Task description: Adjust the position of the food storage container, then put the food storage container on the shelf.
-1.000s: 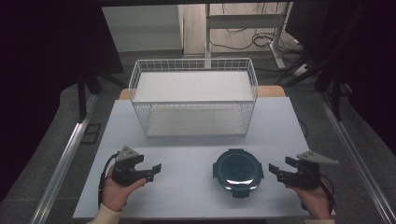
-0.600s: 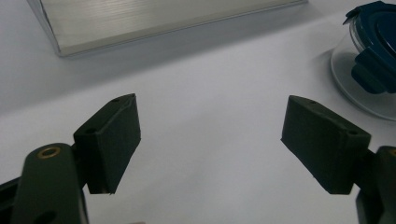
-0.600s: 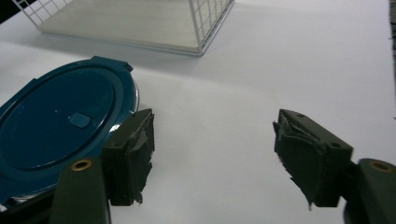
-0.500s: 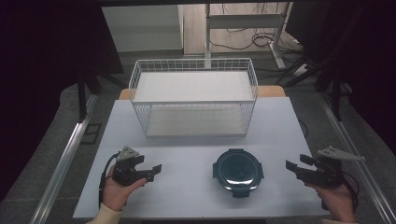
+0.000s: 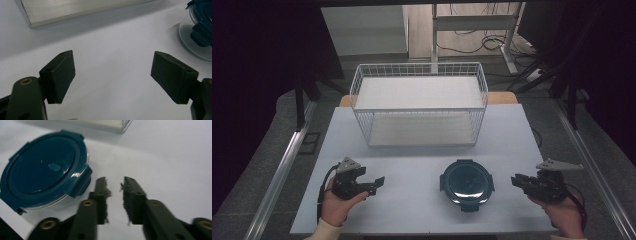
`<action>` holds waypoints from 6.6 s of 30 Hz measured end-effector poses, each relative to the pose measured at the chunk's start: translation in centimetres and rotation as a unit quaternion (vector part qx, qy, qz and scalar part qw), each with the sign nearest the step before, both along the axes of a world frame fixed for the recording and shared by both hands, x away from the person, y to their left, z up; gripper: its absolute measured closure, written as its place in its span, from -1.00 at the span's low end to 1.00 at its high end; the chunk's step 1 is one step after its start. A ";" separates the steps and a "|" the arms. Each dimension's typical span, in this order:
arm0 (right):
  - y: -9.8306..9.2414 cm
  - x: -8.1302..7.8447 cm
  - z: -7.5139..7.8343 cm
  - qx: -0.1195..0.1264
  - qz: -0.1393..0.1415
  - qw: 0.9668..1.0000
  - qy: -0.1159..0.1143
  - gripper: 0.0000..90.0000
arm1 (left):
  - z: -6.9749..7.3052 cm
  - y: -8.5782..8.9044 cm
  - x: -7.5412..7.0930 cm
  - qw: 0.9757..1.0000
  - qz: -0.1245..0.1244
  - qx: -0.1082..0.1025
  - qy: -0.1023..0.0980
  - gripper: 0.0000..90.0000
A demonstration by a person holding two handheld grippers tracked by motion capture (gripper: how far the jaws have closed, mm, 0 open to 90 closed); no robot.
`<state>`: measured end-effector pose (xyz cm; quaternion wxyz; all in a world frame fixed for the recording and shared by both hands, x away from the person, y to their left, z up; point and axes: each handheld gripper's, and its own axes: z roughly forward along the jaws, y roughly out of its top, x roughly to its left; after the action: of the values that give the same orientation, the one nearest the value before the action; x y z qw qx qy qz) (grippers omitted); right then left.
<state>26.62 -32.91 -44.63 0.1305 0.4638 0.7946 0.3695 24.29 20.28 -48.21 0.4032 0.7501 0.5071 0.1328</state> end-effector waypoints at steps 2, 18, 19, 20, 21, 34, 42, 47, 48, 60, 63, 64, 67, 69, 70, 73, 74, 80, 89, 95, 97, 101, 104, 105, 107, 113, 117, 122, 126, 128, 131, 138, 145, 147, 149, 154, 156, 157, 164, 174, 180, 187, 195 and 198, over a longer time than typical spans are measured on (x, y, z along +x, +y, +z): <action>0.2 0.1 -0.1 -0.007 0.003 1.000 0.004 0.84 | 0.0 0.0 0.0 1.000 -0.001 0.001 0.001 -0.57; 4.2 0.6 -3.0 -0.074 0.068 0.994 0.047 0.98 | -0.1 0.4 -0.1 1.000 0.004 0.000 0.005 -0.57; 4.5 0.6 -3.1 -0.078 0.072 0.993 0.049 0.98 | -0.2 0.3 0.0 1.000 0.004 0.000 0.006 -0.57; 4.8 0.6 -3.2 -0.086 0.076 0.992 0.047 0.98 | -0.2 0.3 0.0 1.000 0.004 0.000 0.006 -0.57; 4.8 0.6 -3.2 -0.086 0.076 0.992 0.047 0.98 | -0.2 0.3 0.0 1.000 0.004 0.002 0.006 -0.57; 5.6 0.5 -3.3 -0.097 0.079 0.991 0.050 0.99 | -0.3 0.3 0.1 1.000 0.006 0.002 0.009 -0.56; 6.5 0.5 -3.4 -0.098 0.083 0.991 0.048 0.99 | -0.4 0.3 0.1 1.000 0.006 0.005 0.008 -0.56; 7.3 0.6 -3.4 -0.096 0.081 0.991 0.047 0.99 | -0.5 0.4 0.1 1.000 0.009 0.003 0.007 -0.56; 7.7 0.6 -3.4 -0.097 0.081 0.991 0.047 0.99 | -0.5 0.3 0.1 1.000 0.008 0.005 0.008 -0.56; 10.3 0.8 -3.4 -0.096 0.082 0.991 0.041 0.99 | -0.6 0.2 0.3 1.000 0.006 0.003 0.012 -0.56; 11.3 1.0 -3.4 -0.099 0.087 0.991 0.035 0.99 | -0.5 0.3 0.3 1.000 0.007 0.002 0.010 -0.56; 11.3 1.0 -3.4 -0.099 0.087 0.991 0.035 0.99 | -0.5 0.3 0.3 1.000 0.007 0.002 0.010 -0.56; 12.7 1.2 -3.6 -0.102 0.102 0.989 0.036 0.99 | -0.6 0.3 0.5 1.000 0.007 0.000 0.013 -0.56; 13.3 1.2 -3.7 -0.107 0.104 0.988 0.038 0.99 | -0.7 0.3 0.5 1.000 0.006 -0.001 0.015 -0.56; 13.3 1.2 -3.7 -0.107 0.104 0.988 0.038 0.99 | -0.7 0.3 0.5 1.000 0.005 -0.001 0.016 -0.56; 13.8 1.3 -3.7 -0.110 0.100 0.988 0.037 0.99 | -0.6 0.3 0.5 1.000 0.005 -0.003 0.013 -0.56; 14.0 1.4 -3.7 -0.108 0.100 0.988 0.039 0.99 | -0.5 0.4 0.5 1.000 0.005 -0.005 0.012 -0.56; 15.8 1.8 -3.8 -0.108 0.111 0.987 0.044 0.99 | -0.3 0.6 0.4 1.000 0.008 -0.008 0.009 -0.56; 17.3 2.4 -4.0 -0.100 0.128 0.986 0.048 0.99 | -0.4 0.6 0.5 1.000 0.009 -0.008 0.011 -0.56; 16.7 2.6 -3.9 -0.087 0.140 0.986 0.037 0.99 | 0.0 0.6 0.2 1.000 0.010 -0.008 0.003 -0.56; 15.5 2.6 -3.1 -0.071 0.120 0.990 0.016 0.99 | 0.3 0.9 0.2 1.000 0.015 -0.011 -0.002 -0.55; 14.2 2.8 -2.3 -0.047 0.104 0.993 -0.006 0.94 | 0.1 0.8 0.2 1.000 0.014 -0.011 0.001 -0.53; 13.1 2.8 -1.7 -0.021 0.076 0.996 -0.033 0.21 | 0.2 0.5 0.0 1.000 0.010 -0.010 0.000 -0.53; 13.1 2.8 -1.7 -0.021 0.076 0.996 -0.033 0.21 | 0.2 0.5 0.0 1.000 0.010 -0.010 0.000 -0.53; 12.9 2.9 -1.7 -0.006 0.047 0.998 -0.044 -0.17 | 0.4 0.4 0.0 1.000 0.010 -0.014 -0.003 -0.53; 13.4 2.7 -1.8 0.054 0.062 0.996 -0.027 -0.45 | 0.8 0.2 -0.3 0.999 0.000 -0.033 -0.006 -0.48; 13.9 2.5 -1.9 0.049 0.067 0.996 -0.025 -0.50 | 1.0 0.2 -0.3 0.999 -0.003 -0.042 -0.005 -0.51; 14.1 2.4 -2.2 0.048 0.067 0.996 -0.018 -0.51 | 0.9 -0.1 -0.2 0.999 -0.014 -0.052 0.007 -0.48; 14.1 2.3 -2.4 0.048 0.074 0.996 -0.007 -0.53 | 0.8 -0.6 -0.1 0.998 -0.023 -0.058 0.017 -0.48; 14.1 2.2 -2.3 0.052 0.076 0.996 -0.001 -0.53 | 0.7 -1.1 -0.1 0.997 -0.031 -0.062 0.028 -0.49; 14.2 2.3 -2.3 0.060 0.078 0.995 0.009 -0.53 | 0.6 -1.3 0.0 0.996 -0.036 -0.068 0.038 -0.51; 15.1 2.4 -3.0 0.080 0.075 0.993 0.047 -0.58 | 0.2 -2.4 0.4 0.991 -0.053 -0.103 0.068 -0.58; 16.0 2.6 -3.5 0.103 0.064 0.990 0.076 -0.62 | -0.7 -3.7 1.2 0.984 -0.062 -0.134 0.096 -0.59; 16.3 2.7 -3.7 0.113 0.059 0.989 0.081 -0.62 | -1.0 -4.2 1.5 0.982 -0.064 -0.142 0.104 -0.59; 16.7 2.7 -3.8 0.117 0.057 0.988 0.082 -0.62 | -1.4 -4.6 1.8 0.980 -0.065 -0.150 0.113 -0.59; 16.9 3.1 -4.3 0.125 0.057 0.986 0.098 -0.63 | -2.1 -5.1 2.2 0.975 -0.070 -0.164 0.133 -0.60; 17.0 3.4 -4.6 0.134 0.058 0.983 0.110 -0.65 | -2.2 -5.2 2.3 0.975 -0.071 -0.163 0.134 -0.60; 17.1 3.5 -4.8 0.139 0.060 0.982 0.115 -0.65 | -2.3 -5.2 2.4 0.973 -0.072 -0.171 0.138 -0.59; 17.8 4.0 -5.8 0.157 0.060 0.975 0.144 -0.68 | -3.9 -5.2 3.2 0.957 -0.078 -0.215 0.178 -0.58; 17.5 4.3 -6.3 0.199 0.048 0.960 0.192 -0.51 | -4.0 -5.4 3.3 0.953 -0.078 -0.222 0.190 -0.42; 16.8 4.1 -6.3 0.223 0.037 0.955 0.194 -0.36 | -3.6 -5.4 2.9 0.953 -0.071 -0.224 0.190 -0.33; 16.3 3.3 -5.9 0.237 0.035 0.955 0.175 -0.20 | -3.3 -5.0 2.3 0.953 -0.073 -0.231 0.184 -0.20; 16.1 2.7 -5.8 0.239 0.042 0.958 0.154 -0.19 | -3.2 -4.8 2.0 0.951 -0.072 -0.241 0.182 -0.13; 16.2 2.6 -5.8 0.238 0.048 0.959 0.148 -0.19 | -3.0 -4.8 1.7 0.952 -0.066 -0.238 0.179 -0.11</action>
<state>29.19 -16.75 -50.42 -0.1203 0.4925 0.7152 0.4810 26.03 15.47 -51.18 0.4805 0.6758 0.5371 -0.1548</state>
